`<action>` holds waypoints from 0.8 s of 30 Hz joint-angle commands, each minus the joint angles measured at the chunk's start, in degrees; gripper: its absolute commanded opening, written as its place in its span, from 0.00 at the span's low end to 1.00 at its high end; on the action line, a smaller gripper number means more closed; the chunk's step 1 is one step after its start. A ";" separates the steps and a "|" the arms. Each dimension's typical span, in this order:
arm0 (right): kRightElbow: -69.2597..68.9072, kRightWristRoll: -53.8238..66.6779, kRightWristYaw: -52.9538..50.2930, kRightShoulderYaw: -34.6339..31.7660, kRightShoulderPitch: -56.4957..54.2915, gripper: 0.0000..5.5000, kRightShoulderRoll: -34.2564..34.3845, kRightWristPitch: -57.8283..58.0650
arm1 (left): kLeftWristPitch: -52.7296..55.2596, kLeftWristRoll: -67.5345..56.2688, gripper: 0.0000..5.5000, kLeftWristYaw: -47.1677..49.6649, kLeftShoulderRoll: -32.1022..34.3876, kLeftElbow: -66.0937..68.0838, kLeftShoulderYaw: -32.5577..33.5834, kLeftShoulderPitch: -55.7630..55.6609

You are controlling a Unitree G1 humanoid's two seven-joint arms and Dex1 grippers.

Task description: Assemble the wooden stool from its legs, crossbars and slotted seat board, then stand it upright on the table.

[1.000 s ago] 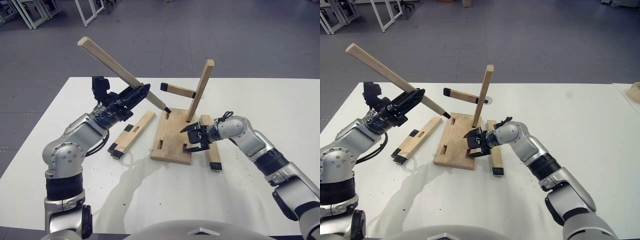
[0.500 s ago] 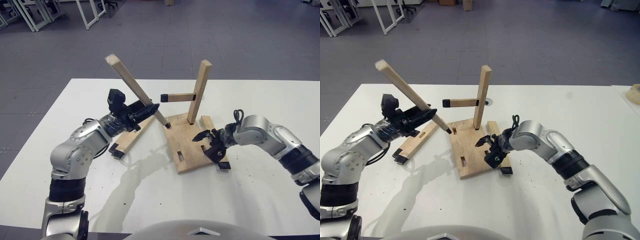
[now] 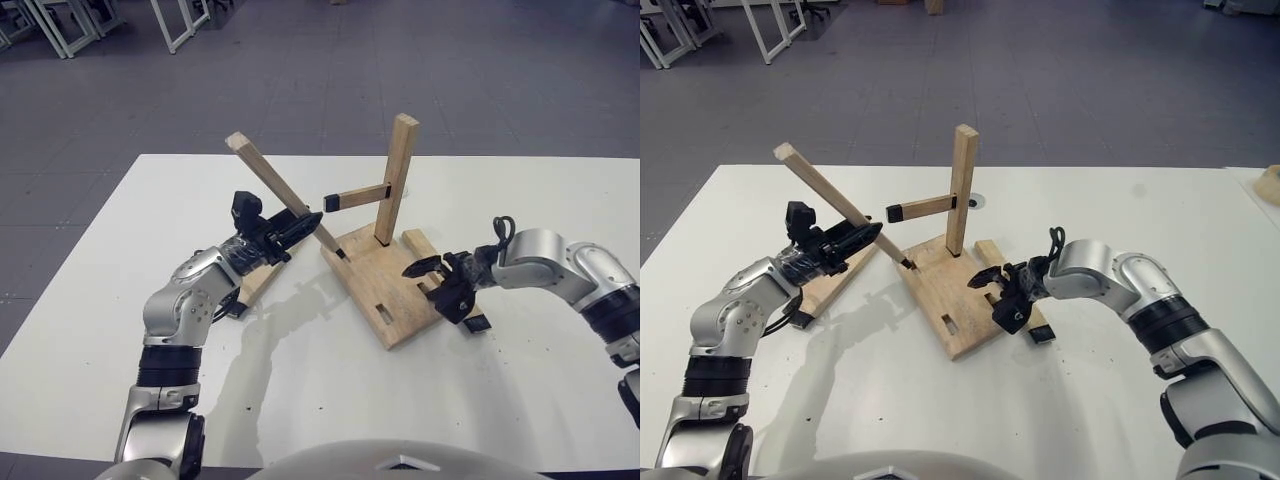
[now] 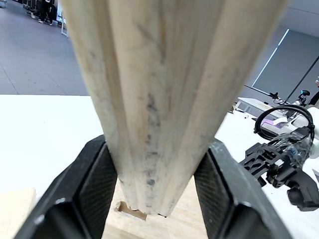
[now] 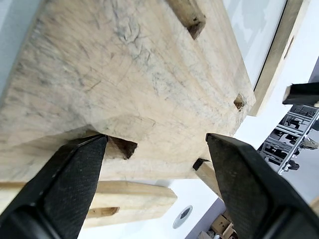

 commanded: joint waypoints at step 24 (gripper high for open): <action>0.97 2.98 -1.93 -5.32 -1.08 0.66 3.14 7.10 | -1.66 13.91 0.37 -14.69 2.43 21.97 -5.68 -13.66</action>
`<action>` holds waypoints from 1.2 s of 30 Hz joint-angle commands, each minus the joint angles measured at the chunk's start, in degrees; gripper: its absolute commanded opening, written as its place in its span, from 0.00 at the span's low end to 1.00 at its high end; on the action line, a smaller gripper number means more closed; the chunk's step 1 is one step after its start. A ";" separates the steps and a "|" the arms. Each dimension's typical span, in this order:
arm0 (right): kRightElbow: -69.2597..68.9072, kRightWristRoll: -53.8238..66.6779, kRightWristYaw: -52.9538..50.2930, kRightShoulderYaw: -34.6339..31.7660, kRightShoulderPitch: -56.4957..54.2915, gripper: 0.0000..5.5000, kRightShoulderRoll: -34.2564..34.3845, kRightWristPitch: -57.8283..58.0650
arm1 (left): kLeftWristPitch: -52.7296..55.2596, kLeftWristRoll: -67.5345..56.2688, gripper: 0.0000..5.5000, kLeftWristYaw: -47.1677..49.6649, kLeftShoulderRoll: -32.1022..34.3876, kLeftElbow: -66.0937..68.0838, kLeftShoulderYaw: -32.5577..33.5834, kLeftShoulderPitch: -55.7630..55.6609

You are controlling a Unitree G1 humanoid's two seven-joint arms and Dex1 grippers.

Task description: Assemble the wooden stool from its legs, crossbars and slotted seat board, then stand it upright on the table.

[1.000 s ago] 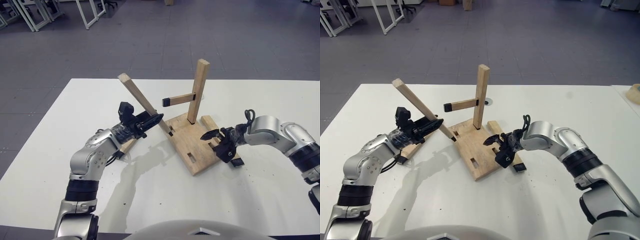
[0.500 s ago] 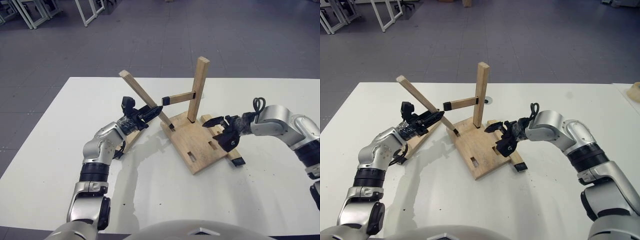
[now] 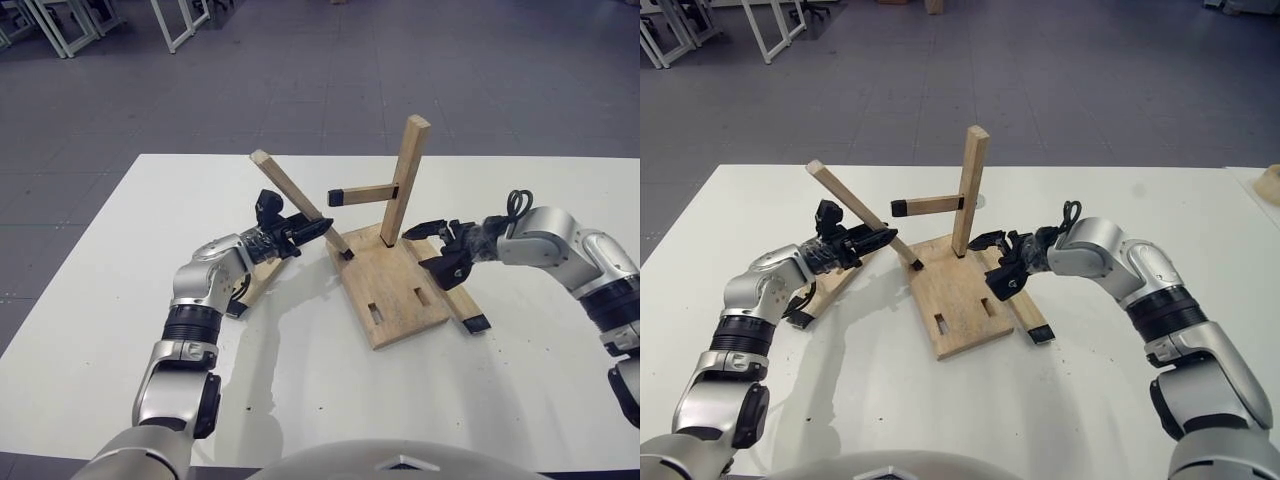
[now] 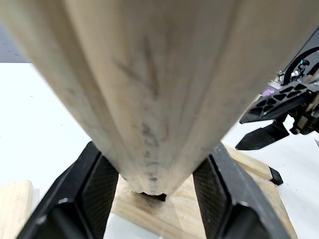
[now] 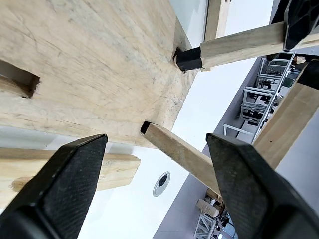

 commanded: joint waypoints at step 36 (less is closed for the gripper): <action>-11.86 29.11 1.58 -12.23 -3.98 0.51 17.31 42.37 | 6.93 12.60 0.37 7.09 4.41 -11.34 -9.50 6.44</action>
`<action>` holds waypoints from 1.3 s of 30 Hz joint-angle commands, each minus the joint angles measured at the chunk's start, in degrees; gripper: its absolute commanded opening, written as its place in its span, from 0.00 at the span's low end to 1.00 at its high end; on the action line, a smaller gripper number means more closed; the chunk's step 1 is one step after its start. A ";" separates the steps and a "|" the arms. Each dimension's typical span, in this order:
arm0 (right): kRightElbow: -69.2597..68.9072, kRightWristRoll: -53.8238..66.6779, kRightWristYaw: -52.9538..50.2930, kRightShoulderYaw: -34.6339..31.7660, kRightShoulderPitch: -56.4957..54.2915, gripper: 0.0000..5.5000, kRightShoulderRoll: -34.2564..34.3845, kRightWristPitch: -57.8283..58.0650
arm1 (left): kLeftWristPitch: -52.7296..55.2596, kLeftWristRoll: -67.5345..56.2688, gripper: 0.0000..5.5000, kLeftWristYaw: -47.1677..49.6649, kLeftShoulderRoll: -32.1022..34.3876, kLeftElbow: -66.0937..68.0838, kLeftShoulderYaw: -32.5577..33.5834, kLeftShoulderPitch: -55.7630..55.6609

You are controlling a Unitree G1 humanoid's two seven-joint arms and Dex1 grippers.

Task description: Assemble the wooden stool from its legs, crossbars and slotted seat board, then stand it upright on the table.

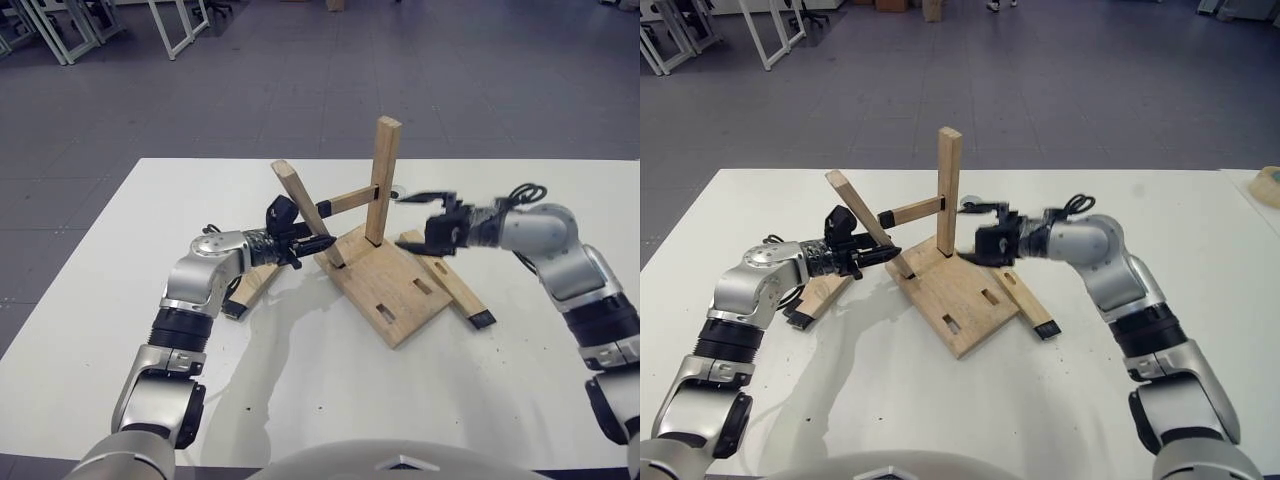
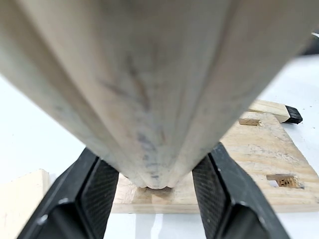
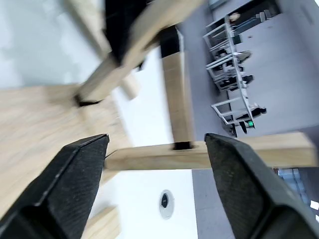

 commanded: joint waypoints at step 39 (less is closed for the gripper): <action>24.47 -0.91 0.44 0.97 -13.79 0.41 16.37 23.94 | 9.53 3.77 0.37 9.87 -4.79 -4.13 -6.34 -0.70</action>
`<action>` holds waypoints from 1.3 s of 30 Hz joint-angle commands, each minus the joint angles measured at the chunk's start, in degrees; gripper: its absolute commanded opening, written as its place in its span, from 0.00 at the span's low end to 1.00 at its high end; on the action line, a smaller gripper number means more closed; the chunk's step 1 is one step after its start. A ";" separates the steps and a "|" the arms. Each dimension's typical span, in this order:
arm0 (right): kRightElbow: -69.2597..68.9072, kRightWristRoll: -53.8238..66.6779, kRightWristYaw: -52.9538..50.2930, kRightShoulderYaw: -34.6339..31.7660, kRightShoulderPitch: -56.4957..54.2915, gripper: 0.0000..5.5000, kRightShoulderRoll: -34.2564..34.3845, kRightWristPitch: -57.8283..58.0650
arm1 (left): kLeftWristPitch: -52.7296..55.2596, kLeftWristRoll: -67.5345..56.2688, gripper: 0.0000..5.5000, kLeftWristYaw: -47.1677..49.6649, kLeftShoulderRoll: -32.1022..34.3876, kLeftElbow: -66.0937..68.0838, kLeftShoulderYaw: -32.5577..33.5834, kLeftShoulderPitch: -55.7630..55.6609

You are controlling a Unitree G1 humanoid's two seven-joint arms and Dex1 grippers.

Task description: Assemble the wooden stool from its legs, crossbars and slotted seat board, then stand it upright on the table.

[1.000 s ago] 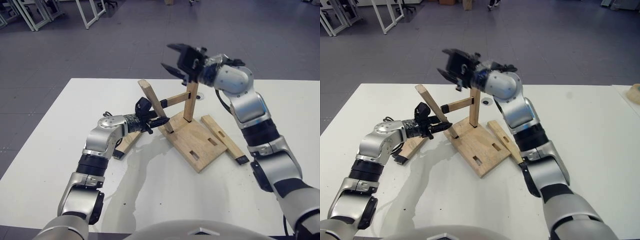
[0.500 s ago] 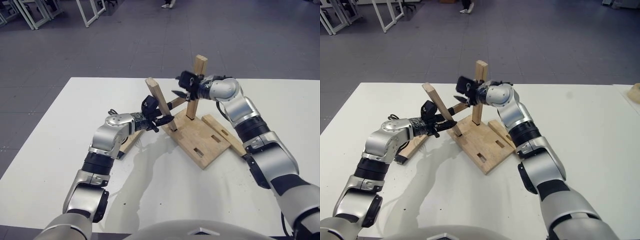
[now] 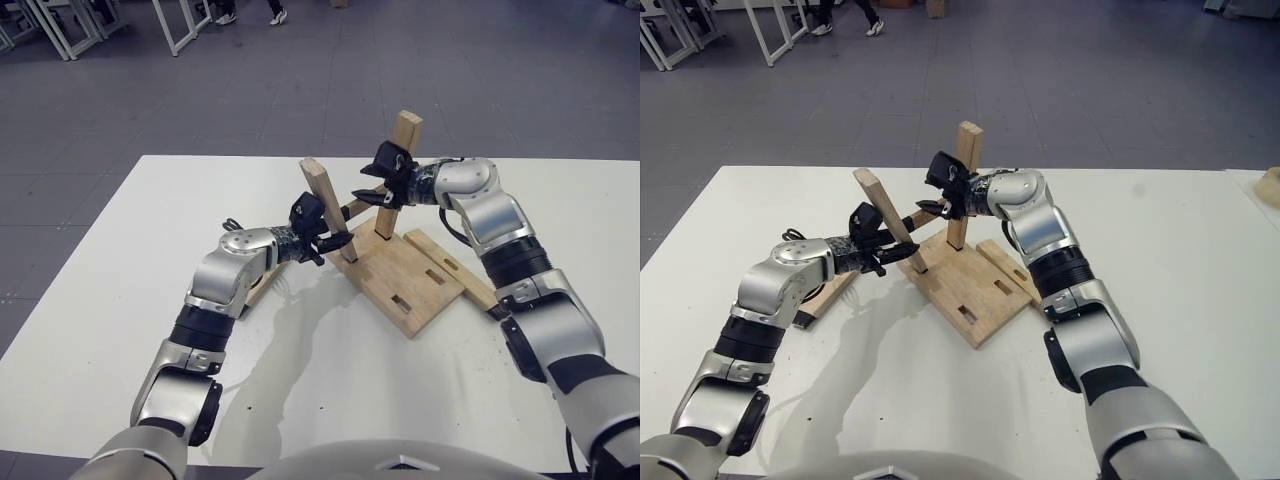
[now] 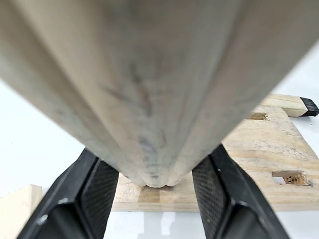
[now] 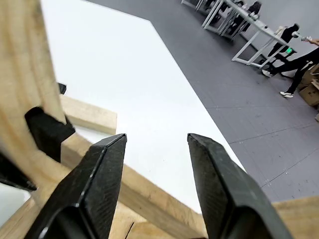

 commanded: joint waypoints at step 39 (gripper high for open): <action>-30.91 15.06 -8.28 -15.78 32.54 0.41 -18.93 11.32 | 5.63 9.49 0.68 8.59 5.75 -10.08 -1.20 10.78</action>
